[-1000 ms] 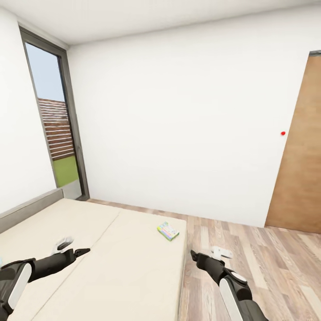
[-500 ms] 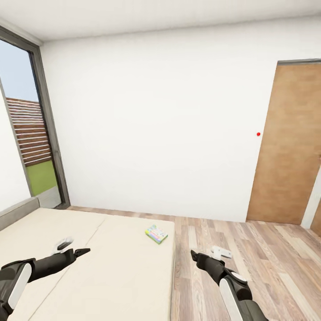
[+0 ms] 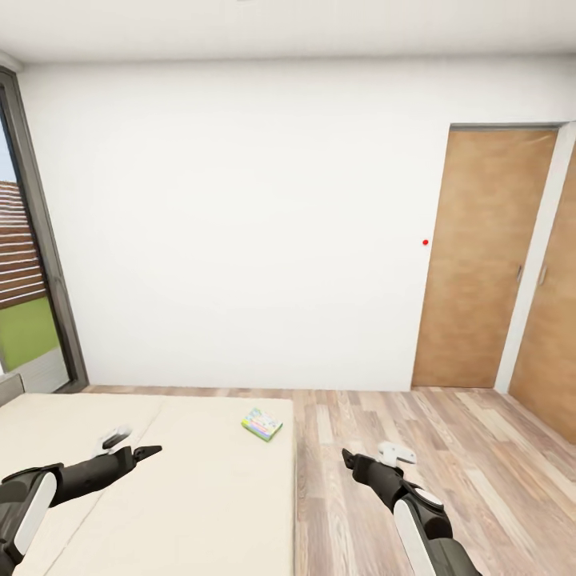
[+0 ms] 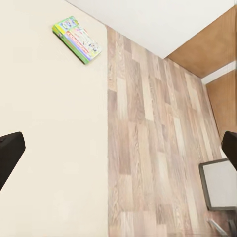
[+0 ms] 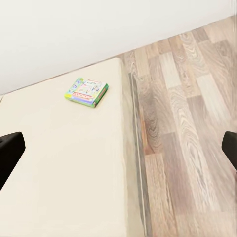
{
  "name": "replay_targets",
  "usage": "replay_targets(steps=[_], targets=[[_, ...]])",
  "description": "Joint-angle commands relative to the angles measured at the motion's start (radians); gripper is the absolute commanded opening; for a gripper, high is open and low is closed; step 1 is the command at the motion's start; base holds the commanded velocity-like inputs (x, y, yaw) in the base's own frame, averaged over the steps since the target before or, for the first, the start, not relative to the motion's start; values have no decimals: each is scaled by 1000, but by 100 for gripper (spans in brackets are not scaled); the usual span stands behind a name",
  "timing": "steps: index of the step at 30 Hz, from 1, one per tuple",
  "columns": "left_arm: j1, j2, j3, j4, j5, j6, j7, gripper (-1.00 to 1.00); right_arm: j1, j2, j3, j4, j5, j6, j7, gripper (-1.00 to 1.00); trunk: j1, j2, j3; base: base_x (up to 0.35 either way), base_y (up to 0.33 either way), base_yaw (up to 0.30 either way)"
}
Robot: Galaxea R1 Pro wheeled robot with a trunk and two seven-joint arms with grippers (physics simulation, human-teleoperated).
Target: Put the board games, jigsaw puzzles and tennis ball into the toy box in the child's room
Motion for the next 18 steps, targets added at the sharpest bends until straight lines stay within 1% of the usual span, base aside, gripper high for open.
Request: replay_targets(steps=[1,4,7,14,18], targets=[[0,0,2,0,1,5,-3,100,0,1,-1,-1,-10,4,-6,100,0,-1,0,-48,176,-244],[0,1,2,0,2,5,-3,100,0,1,-1,-1,-10,4,-6,100,0,-1,2,-27,107,-178],[0,1,1,0,2,5,-3,100,0,1,0,-1,-10,4,-7,100,0,-1,4,-13,50,-88],[0,1,2,0,2,5,-3,100,0,1,1,-1,-10,5,-8,100,0,-1,1,-11,18,-31],[0,1,2,0,2,5,-4,100,0,1,1,-1,-10,6,-9,100,0,-1,-3,-67,46,-9]])
